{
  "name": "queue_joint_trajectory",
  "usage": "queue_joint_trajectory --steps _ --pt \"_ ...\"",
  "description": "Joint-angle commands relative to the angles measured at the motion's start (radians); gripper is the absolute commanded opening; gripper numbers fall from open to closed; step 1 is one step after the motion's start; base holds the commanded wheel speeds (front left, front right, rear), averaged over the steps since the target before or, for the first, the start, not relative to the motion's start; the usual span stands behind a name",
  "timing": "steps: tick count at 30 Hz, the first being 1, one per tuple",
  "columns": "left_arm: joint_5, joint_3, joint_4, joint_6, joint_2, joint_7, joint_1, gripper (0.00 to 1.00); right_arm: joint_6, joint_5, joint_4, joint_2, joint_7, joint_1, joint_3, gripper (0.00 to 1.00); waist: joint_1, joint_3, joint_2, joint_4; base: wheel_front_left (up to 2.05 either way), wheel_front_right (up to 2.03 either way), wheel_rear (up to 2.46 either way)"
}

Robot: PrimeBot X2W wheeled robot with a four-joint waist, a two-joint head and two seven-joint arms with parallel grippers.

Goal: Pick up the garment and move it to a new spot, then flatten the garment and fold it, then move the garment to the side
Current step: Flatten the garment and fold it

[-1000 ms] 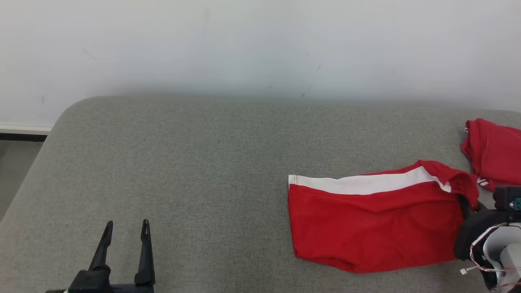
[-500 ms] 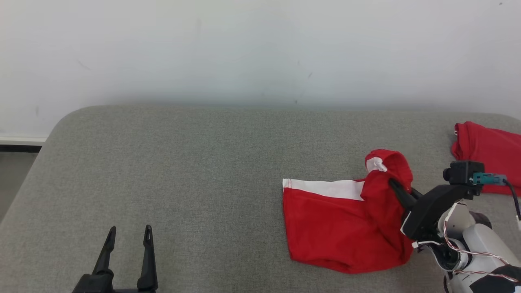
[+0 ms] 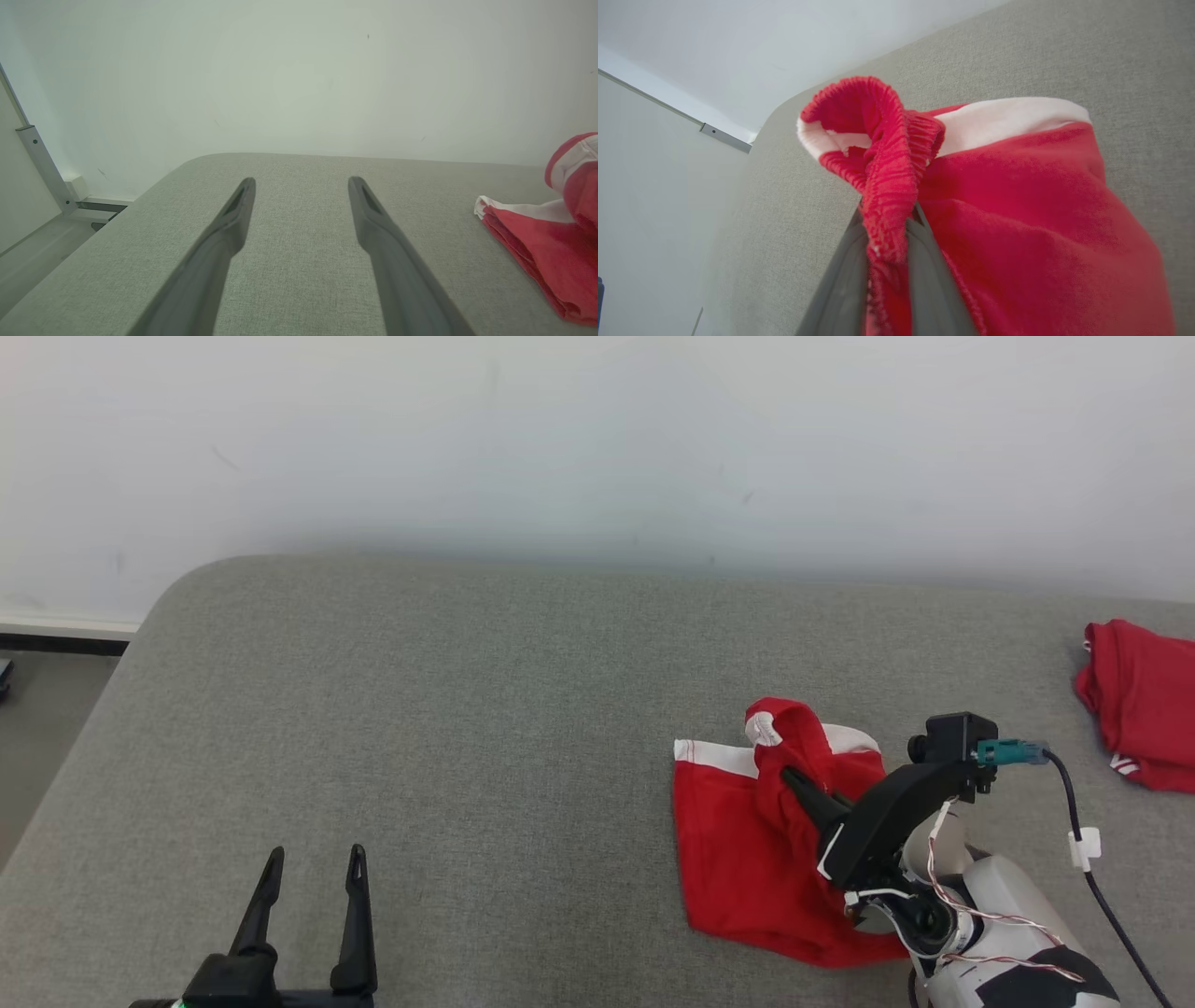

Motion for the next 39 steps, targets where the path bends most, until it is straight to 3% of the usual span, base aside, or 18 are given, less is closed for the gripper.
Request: queue_joint_trajectory --steps 1,6,14,15,16,21,27,33,39 --pt "0.004 -0.003 0.006 -0.004 -0.004 -0.003 -0.013 1.0 -0.002 -0.016 0.032 0.017 -0.012 -0.011 -0.015 0.0 0.0 0.011 -0.0001 0.014 0.0 0.0 0.0" --pt "0.001 -0.006 0.024 -0.009 -0.005 -0.003 -0.035 1.0 -0.002 -0.079 0.122 0.046 -0.068 -0.03 -0.007 0.0 0.0 0.027 -0.0001 0.039 0.0 0.0 0.0" --pt "0.006 0.005 0.03 -0.007 -0.008 -0.003 -0.04 1.0 -0.002 -0.081 0.203 0.07 -0.163 -0.054 0.009 0.03 0.0 0.033 -0.0001 0.038 0.0 0.0 0.0" --pt "0.008 0.006 0.032 -0.007 -0.008 -0.003 -0.038 1.0 -0.002 -0.086 0.21 0.072 -0.178 -0.059 0.02 0.45 0.0 0.031 -0.0001 0.036 0.0 0.0 0.0" --pt "0.008 0.007 0.034 -0.006 -0.008 -0.003 -0.038 1.0 -0.002 -0.093 0.221 0.074 -0.188 -0.06 0.033 1.0 0.0 0.03 -0.0001 0.035 0.0 0.0 0.0" --pt "0.012 0.014 0.041 -0.006 -0.006 -0.003 -0.044 1.0 -0.002 -0.127 0.204 0.055 -0.277 -0.064 0.107 1.0 0.0 0.018 -0.0001 0.029 0.0 0.0 0.0" --pt "0.008 0.038 0.033 -0.002 -0.002 -0.003 -0.018 1.0 -0.002 -0.128 0.098 -0.033 -0.387 -0.023 0.147 1.0 0.0 0.001 -0.0001 0.009 0.0 0.0 0.0" --pt "0.019 0.047 0.015 0.006 -0.003 -0.003 0.01 1.0 -0.002 -0.159 -0.013 -0.108 -0.475 0.043 0.115 1.0 0.0 -0.008 -0.0001 -0.026 0.0 0.0 0.0" --pt "0.028 0.058 -0.007 0.016 0.001 -0.003 0.032 1.0 -0.002 -0.183 -0.124 -0.116 -0.534 0.142 0.014 1.0 0.0 -0.016 -0.0001 -0.061 0.0 0.0 0.0"
